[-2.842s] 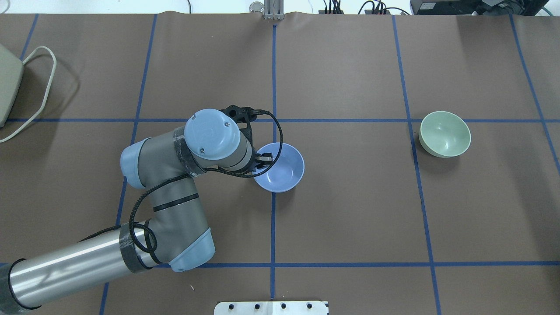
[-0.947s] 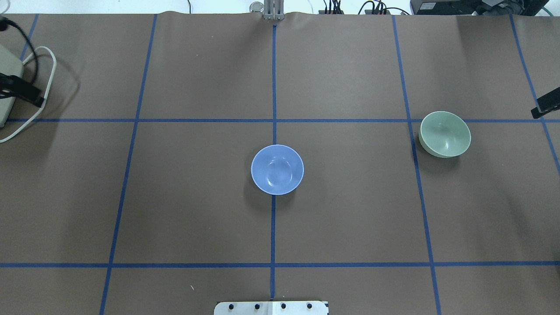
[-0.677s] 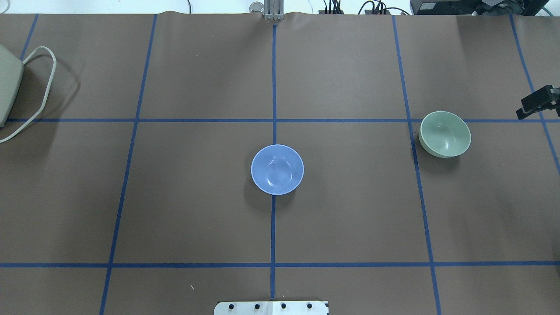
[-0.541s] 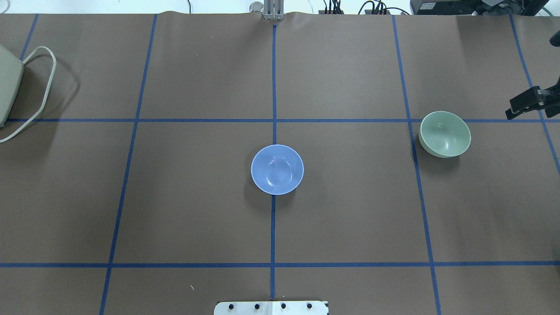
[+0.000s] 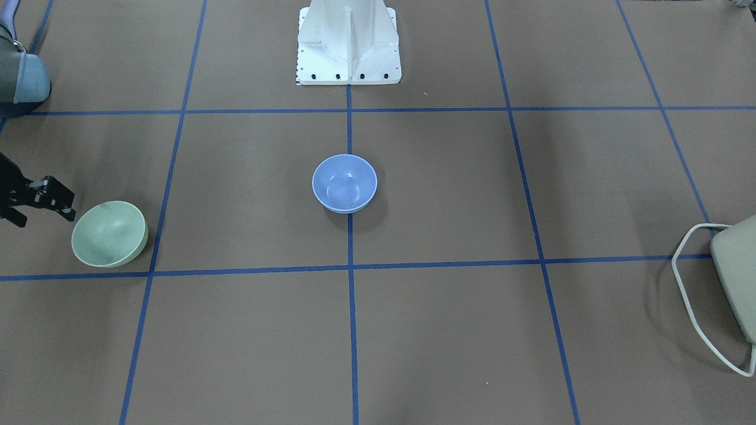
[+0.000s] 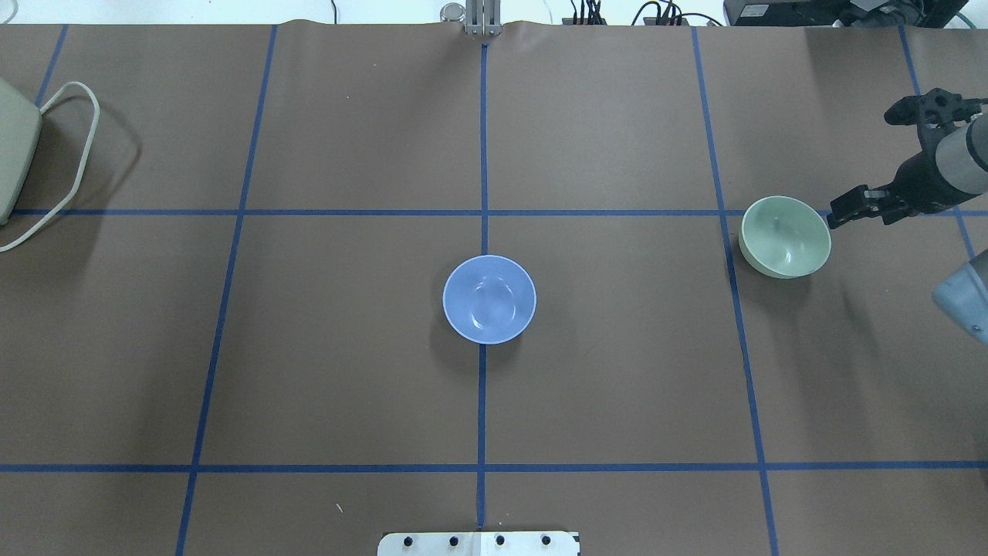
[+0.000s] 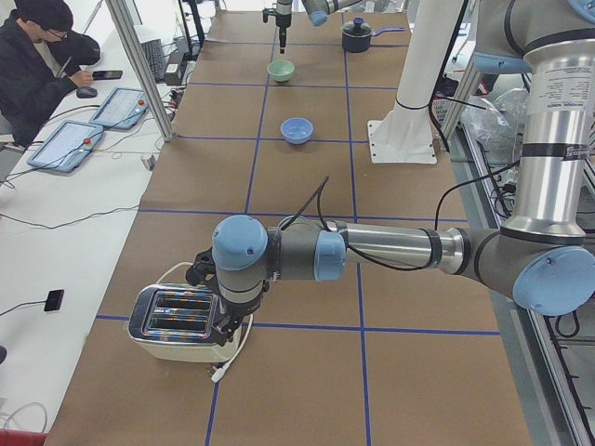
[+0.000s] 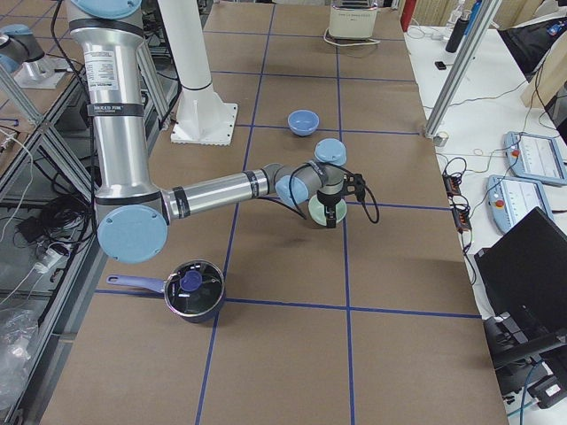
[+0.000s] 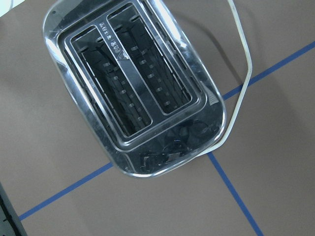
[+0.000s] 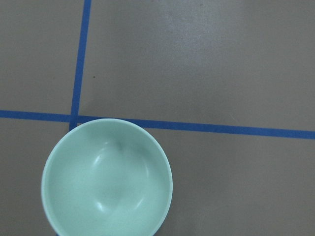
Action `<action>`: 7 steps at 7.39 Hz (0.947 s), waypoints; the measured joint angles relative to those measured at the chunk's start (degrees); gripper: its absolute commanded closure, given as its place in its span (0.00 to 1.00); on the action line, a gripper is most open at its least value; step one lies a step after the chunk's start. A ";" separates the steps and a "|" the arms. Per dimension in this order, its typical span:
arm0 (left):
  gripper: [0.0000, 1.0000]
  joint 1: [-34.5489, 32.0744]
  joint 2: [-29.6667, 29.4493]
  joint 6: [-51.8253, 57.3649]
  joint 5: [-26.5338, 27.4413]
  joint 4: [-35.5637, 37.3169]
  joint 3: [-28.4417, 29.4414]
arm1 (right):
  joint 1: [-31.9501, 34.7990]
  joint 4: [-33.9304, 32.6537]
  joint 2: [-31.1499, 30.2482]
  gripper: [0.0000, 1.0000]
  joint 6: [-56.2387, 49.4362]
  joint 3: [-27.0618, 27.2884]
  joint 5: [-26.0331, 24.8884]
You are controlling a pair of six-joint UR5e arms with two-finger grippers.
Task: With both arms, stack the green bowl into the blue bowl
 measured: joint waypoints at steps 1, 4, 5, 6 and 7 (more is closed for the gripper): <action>0.02 -0.25 0.31 0.17 -0.04 -0.09 -0.01 | -0.97 1.68 0.47 0.24 0.10 -1.90 -0.11; 0.02 -0.38 0.48 0.21 -0.06 -0.13 -0.04 | -3.18 2.59 0.69 0.69 0.14 -3.63 -0.17; 0.02 -0.38 0.48 0.21 -0.09 -0.16 -0.04 | -3.40 2.60 0.69 1.00 0.14 -3.89 -0.18; 0.02 -0.38 0.49 0.22 -0.12 -0.19 -0.03 | -3.50 2.59 0.69 1.00 0.15 -4.01 -0.16; 0.02 -0.38 0.49 0.26 -0.14 -0.21 0.06 | -3.53 2.58 0.75 1.00 0.13 -3.97 -0.12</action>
